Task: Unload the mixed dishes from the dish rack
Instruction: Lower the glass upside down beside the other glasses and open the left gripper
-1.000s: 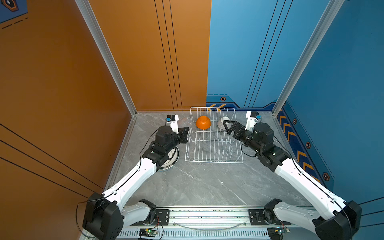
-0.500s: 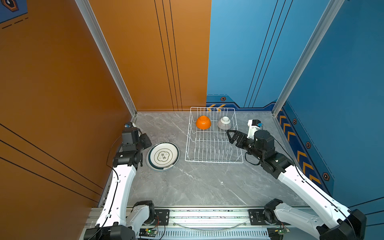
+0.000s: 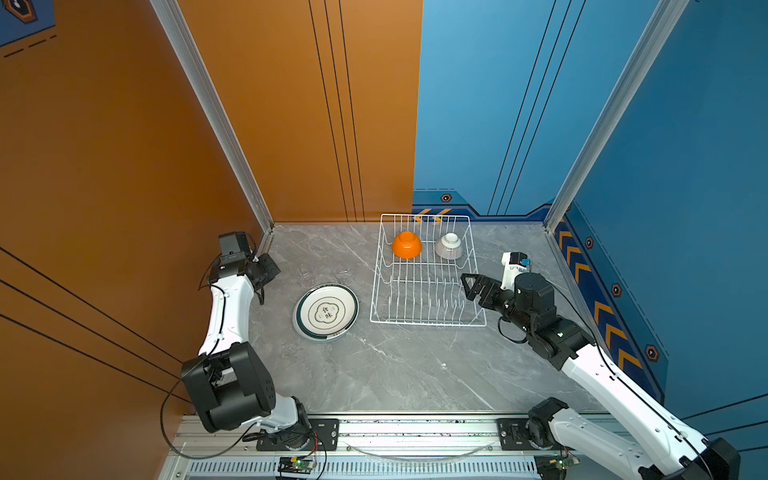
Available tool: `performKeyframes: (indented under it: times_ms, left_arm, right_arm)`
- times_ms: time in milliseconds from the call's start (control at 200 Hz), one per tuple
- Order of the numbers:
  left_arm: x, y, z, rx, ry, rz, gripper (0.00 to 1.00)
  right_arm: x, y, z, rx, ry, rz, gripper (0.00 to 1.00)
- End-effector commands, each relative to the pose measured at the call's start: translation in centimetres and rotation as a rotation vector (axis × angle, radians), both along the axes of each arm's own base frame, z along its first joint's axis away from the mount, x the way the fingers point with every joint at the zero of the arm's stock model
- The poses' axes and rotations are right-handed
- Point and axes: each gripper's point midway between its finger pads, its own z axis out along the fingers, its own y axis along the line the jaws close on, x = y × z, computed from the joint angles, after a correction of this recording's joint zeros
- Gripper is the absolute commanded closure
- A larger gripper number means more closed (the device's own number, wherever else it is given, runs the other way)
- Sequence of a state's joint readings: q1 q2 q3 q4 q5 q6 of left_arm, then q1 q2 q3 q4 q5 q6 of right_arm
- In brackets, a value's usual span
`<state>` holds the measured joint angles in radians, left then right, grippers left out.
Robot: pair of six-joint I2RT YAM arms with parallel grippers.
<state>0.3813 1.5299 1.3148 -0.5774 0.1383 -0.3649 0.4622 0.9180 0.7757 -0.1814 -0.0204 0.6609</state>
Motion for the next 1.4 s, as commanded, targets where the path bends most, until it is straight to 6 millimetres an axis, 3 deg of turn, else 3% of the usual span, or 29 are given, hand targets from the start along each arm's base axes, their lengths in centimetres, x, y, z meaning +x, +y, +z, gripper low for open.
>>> performKeyframes:
  times_ms: [0,180,440,906,1131,1391]
  left_arm:
    - [2.9,-0.1,0.2,-0.092,-0.025,-0.030,1.00]
    - [6.1,0.1,-1.2,-0.140,0.023,-0.047,1.00]
    - [8.0,0.1,-3.5,-0.139,0.106,-0.076,1.00]
    - [8.5,0.6,-5.5,-0.084,0.212,-0.107,1.00]
    - [8.0,0.5,-7.6,-0.089,0.276,-0.125,0.99]
    - [7.9,0.0,-8.0,-0.080,0.295,-0.147,0.87]
  right_arm:
    - [-0.6,-1.1,-0.7,-0.040,0.009,-0.022,0.00]
    - [-1.2,-2.1,-0.8,-0.054,0.015,-0.045,0.00]
    - [-1.4,-2.7,-1.4,-0.064,0.034,-0.061,0.00]
    - [-1.4,-2.7,-2.0,-0.069,0.055,-0.060,0.00]
    - [-1.5,-2.8,-2.4,-0.073,0.065,-0.059,0.00]
    - [-1.8,-3.0,-2.6,-0.082,0.074,-0.059,0.00]
